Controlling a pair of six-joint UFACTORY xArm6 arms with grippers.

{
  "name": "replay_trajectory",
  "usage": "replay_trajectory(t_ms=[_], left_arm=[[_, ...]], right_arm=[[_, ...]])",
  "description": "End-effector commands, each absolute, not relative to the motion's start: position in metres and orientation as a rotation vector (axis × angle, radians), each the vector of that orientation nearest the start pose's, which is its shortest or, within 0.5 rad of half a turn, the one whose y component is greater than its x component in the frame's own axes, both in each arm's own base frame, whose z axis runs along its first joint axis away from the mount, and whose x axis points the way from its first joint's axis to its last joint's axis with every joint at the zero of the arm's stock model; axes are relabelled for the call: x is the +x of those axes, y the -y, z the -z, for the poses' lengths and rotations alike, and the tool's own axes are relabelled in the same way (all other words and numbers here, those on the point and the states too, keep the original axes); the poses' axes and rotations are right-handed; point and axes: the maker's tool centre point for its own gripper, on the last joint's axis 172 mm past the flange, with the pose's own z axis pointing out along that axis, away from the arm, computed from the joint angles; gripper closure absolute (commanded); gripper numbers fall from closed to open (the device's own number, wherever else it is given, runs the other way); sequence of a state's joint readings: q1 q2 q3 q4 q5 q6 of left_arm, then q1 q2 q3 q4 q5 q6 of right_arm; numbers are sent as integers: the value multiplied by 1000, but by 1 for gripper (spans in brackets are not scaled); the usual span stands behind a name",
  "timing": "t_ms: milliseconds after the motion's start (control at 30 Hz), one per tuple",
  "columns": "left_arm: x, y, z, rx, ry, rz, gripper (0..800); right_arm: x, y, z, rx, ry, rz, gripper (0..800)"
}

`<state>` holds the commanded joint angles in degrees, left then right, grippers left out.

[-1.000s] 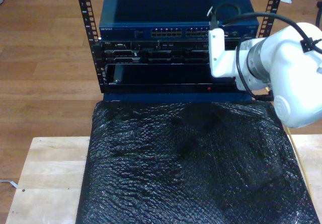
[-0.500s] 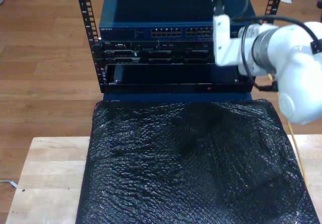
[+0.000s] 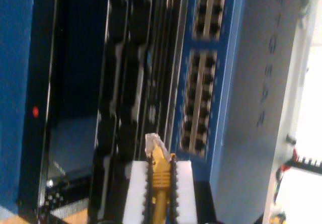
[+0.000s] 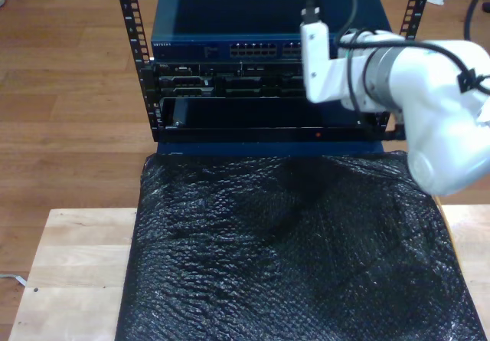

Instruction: Grab the cable and plug it in

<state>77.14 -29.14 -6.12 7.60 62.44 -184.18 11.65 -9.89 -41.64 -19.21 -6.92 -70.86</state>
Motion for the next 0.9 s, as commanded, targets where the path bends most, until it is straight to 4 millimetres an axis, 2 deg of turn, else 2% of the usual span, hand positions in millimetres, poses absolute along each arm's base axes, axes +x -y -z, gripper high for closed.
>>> replay_trajectory(t_ms=[67,300,400,533,633,800,900], left_arm=[[-1,-119,-34,-2198,-2804,364,0],[-1,-119,-34,-2198,-2804,364,0],[-1,-119,-34,-2198,-2804,364,0],[-1,-119,-34,-2198,-2804,364,0],[-1,-119,-34,-2198,-2804,364,0],[-1,-119,-34,-2198,-2804,364,0],[-1,-119,-34,-2198,-2804,364,0]], right_arm=[[569,-157,-331,1423,-1813,-1054,800],[569,-158,-329,1410,-1824,-1048,800],[566,-156,-324,1420,-1826,-1043,800],[555,-155,-299,1448,-1859,-1013,800],[554,-153,-293,1459,-1861,-1007,800],[561,-158,-305,1427,-1852,-1033,800],[568,-160,-305,1417,-1851,-1038,800]])
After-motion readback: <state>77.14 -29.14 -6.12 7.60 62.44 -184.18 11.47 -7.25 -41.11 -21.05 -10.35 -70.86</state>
